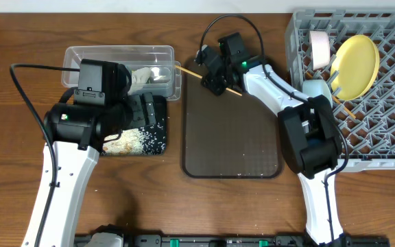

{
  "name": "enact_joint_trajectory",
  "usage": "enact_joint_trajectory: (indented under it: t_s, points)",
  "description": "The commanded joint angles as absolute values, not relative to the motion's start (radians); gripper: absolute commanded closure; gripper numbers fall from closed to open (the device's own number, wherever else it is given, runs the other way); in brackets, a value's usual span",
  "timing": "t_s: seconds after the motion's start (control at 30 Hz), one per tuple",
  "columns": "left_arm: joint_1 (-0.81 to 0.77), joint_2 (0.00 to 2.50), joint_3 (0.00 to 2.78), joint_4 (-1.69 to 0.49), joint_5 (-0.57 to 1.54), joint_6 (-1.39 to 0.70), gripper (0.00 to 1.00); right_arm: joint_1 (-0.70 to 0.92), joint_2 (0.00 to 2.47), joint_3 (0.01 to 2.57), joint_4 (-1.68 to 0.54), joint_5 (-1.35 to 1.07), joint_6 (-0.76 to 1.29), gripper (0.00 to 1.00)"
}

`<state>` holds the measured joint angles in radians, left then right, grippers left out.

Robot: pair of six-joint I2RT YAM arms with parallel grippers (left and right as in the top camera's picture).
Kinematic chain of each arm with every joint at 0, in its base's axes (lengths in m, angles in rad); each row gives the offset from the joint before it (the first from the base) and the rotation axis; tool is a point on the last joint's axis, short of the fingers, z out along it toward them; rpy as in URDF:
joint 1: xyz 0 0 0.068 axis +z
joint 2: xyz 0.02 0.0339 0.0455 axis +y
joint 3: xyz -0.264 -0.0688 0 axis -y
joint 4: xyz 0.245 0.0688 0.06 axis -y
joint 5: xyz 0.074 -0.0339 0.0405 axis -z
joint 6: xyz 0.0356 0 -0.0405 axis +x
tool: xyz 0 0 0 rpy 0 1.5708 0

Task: Sort waste into correct bins and load items into the dishwasher rack
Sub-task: 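Reach the right gripper back to the second chopstick and grasp it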

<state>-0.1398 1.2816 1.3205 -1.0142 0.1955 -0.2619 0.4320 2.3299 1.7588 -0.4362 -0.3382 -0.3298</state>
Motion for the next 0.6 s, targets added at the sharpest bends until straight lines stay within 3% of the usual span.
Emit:
enact_joint_trajectory:
  t_s: [0.0, 0.4, 0.47, 0.53, 0.57]
  points:
    - [-0.136, 1.285, 1.326, -1.016, 0.19, -0.257, 0.1, 0.445, 2.343, 1.763, -0.46, -0.34, -0.326, 0.74]
    - [-0.136, 1.285, 1.326, -1.016, 0.19, -0.257, 0.11, 0.446, 2.368, 1.762, -0.523, -0.24, -0.326, 0.79]
    - [-0.136, 1.285, 1.326, -1.016, 0.189, -0.257, 0.11, 0.449, 2.368, 1.762, -0.545, -0.24, -0.326, 0.85]
    - [-0.136, 1.285, 1.326, -1.016, 0.19, -0.257, 0.11, 0.451, 2.368, 1.762, -0.564, -0.24, -0.32, 0.99]
    - [-0.136, 1.285, 1.326, -1.016, 0.19, -0.257, 0.11, 0.452, 2.367, 1.763, -0.574, -0.239, -0.296, 0.99]
